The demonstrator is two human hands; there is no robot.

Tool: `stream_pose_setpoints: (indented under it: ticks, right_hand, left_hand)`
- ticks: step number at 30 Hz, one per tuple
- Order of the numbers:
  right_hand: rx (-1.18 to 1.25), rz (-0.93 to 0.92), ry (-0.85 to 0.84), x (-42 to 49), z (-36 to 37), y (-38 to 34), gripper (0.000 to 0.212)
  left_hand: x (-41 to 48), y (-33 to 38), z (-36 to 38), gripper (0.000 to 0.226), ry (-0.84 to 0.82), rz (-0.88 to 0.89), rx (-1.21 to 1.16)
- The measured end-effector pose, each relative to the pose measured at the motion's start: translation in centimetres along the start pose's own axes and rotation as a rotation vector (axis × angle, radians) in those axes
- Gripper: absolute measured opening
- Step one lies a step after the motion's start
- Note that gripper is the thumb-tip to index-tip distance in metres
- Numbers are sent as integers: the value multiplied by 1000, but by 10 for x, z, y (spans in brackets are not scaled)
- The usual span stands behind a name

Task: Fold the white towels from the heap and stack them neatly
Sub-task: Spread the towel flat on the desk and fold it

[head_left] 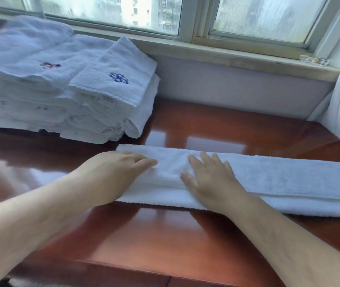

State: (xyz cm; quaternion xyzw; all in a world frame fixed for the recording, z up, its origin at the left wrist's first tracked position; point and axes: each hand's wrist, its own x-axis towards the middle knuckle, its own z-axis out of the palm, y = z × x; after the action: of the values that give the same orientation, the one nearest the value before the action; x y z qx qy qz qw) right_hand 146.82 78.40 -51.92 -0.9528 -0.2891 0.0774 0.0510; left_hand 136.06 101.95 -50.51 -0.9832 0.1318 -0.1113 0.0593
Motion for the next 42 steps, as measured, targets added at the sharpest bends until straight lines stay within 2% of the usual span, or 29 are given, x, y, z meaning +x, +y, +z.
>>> stream_pose_setpoints:
  ticks: [2, 5, 7, 9, 11, 13, 15, 18, 21, 23, 26, 29, 33, 37, 40, 42]
  right_hand:
    - [26, -30, 2, 1, -1, -6, 67]
    - [72, -75, 61, 4, -2, -14, 63]
    - [75, -80, 67, 5, 0, -19, 62]
    - [9, -85, 52, 5, 5, -23, 63]
    - [-18, -76, 29, 4, 8, -24, 62]
    - [44, -71, 25, 6, 0, -23, 50]
    - [112, -58, 118, 12, -10, -19, 38]
    - [87, 40, 152, 14, -12, -5, 50]
    - [23, 99, 60, 9, 0, 12, 63]
    - [26, 84, 71, 9, 3, 18, 66]
    - [18, 74, 84, 11, 5, 19, 68]
    - [3, 67, 73, 10, 7, 19, 70]
    - [-14, 69, 60, 6, 7, 15, 74]
    - [-18, 70, 47, 1, 8, 9, 74]
    - [-19, 73, 51, 0, 8, 5, 71]
    - [-21, 71, 52, -1, 7, 5, 71]
  left_hand:
    - [-3, -7, -7, 68, -54, -30, 44]
    - [-7, -16, -8, 66, -124, -66, 52]
    - [-12, -18, -6, 70, -244, -129, -51]
    - [-17, -15, -10, 62, -317, -212, -255]
    - [-13, -14, -18, 48, -270, -306, -415]
    - [-1, -14, -23, 42, -142, -411, -430]
    - [18, -7, -22, 43, 6, -455, -405]
    - [43, 14, -7, 43, 80, -441, -439]
    - [52, 30, 21, 57, -118, -429, -329]
    - [52, 32, 34, 67, -198, -431, -277]
    - [50, 31, 39, 77, -193, -452, -280]
    - [44, 30, 37, 72, -182, -511, -262]
    - [24, 24, 33, 61, -175, -752, -278]
    - [7, 17, 19, 78, -116, -959, -291]
    - [8, 13, 5, 88, -77, -952, -402]
    - [12, 10, -6, 98, -117, -932, -483]
